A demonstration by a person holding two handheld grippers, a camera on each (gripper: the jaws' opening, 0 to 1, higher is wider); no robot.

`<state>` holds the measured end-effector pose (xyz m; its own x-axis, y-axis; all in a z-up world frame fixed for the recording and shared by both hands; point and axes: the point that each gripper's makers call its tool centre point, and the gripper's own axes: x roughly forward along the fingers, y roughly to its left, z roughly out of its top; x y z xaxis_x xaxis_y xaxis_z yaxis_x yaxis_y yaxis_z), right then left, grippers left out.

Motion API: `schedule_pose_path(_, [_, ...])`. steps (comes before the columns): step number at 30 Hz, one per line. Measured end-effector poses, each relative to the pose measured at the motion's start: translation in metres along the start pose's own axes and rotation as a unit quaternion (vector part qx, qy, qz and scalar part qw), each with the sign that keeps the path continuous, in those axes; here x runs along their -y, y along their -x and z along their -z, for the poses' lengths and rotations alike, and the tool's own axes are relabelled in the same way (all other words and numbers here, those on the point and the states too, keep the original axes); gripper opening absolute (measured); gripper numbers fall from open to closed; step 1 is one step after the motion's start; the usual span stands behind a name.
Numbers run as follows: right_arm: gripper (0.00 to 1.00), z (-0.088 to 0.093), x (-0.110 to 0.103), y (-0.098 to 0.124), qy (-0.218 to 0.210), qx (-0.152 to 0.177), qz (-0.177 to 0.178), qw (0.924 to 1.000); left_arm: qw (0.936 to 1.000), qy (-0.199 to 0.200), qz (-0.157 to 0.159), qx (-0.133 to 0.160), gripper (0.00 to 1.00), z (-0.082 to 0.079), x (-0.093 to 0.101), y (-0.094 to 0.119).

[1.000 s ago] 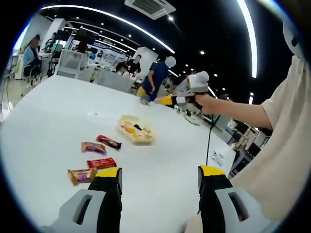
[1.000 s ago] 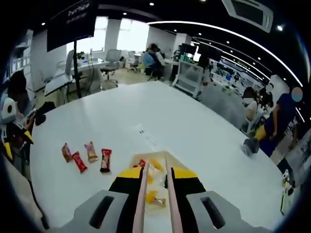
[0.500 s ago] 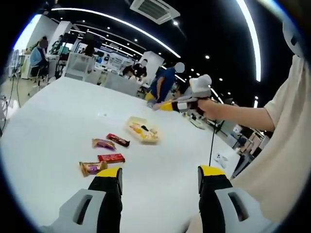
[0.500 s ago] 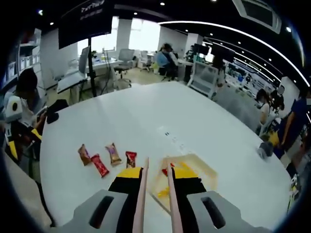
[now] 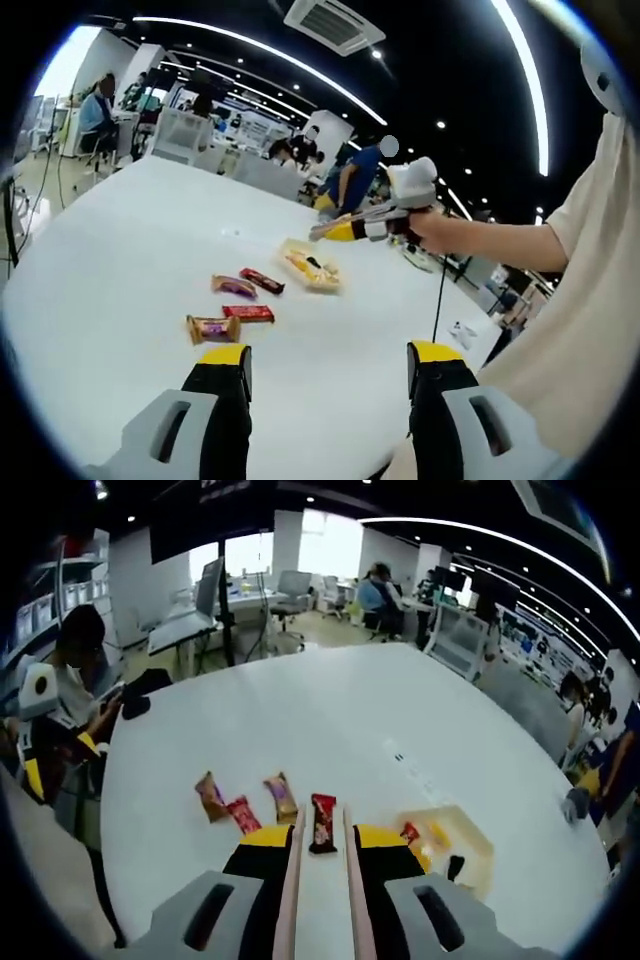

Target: Place the target food into the container with the food tongs after gripping and lifting it, then release it inside without dropping or visibly crushing the food.

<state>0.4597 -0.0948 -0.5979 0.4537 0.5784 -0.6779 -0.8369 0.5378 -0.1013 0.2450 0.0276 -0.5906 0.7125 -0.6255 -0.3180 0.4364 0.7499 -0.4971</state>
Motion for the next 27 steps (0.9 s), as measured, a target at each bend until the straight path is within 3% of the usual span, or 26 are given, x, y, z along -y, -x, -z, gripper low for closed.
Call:
schedule_pose_path(11, [0.22,-0.003,-0.042,-0.026,0.032,-0.014,-0.046,0.9983,0.9999,0.005,-0.011,0.008,0.62,0.002,-0.007,0.01])
schedule_pose_path(27, [0.22,-0.006,-0.072,-0.044,0.045,-0.021,-0.079,0.9956,0.9993,0.02,-0.029,0.015,0.62,0.009,-0.014,0.02])
